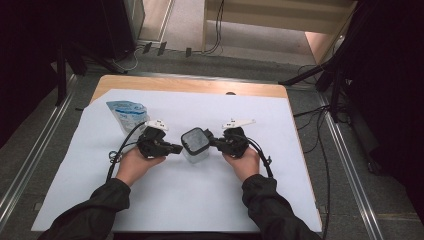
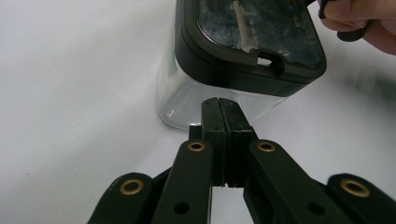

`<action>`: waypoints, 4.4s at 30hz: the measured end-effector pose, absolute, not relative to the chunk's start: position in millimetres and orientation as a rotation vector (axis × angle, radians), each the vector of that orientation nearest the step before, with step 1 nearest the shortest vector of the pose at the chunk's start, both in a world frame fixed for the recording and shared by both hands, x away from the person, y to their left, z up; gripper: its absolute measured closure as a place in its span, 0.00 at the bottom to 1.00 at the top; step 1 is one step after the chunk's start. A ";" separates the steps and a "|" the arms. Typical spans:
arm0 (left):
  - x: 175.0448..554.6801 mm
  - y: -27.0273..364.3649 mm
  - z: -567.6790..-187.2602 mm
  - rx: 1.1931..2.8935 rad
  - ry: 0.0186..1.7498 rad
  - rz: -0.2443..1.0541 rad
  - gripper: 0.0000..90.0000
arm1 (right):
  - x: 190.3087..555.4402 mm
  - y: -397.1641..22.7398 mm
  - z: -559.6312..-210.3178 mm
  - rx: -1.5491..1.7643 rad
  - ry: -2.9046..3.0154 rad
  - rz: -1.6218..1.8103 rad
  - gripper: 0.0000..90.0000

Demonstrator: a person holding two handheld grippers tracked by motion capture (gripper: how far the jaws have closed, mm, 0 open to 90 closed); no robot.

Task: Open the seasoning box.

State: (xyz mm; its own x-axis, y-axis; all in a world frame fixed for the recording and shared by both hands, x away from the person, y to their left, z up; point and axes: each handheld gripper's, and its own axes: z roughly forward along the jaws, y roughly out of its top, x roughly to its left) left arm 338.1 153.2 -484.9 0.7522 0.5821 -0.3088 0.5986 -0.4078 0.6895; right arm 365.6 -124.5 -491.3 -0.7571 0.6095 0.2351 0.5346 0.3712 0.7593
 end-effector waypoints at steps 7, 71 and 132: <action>340.9 153.5 -483.3 2.126 0.873 -0.024 1.00 | 359.7 -124.8 -491.4 1.095 2.514 1.348 1.00; 362.3 143.1 -461.6 2.181 0.563 -0.078 0.16 | 335.1 -166.0 -472.2 1.137 2.560 1.362 1.00; 359.2 134.3 -462.6 2.154 0.533 -0.009 0.20 | 346.7 -160.0 -477.7 1.184 2.552 1.371 1.00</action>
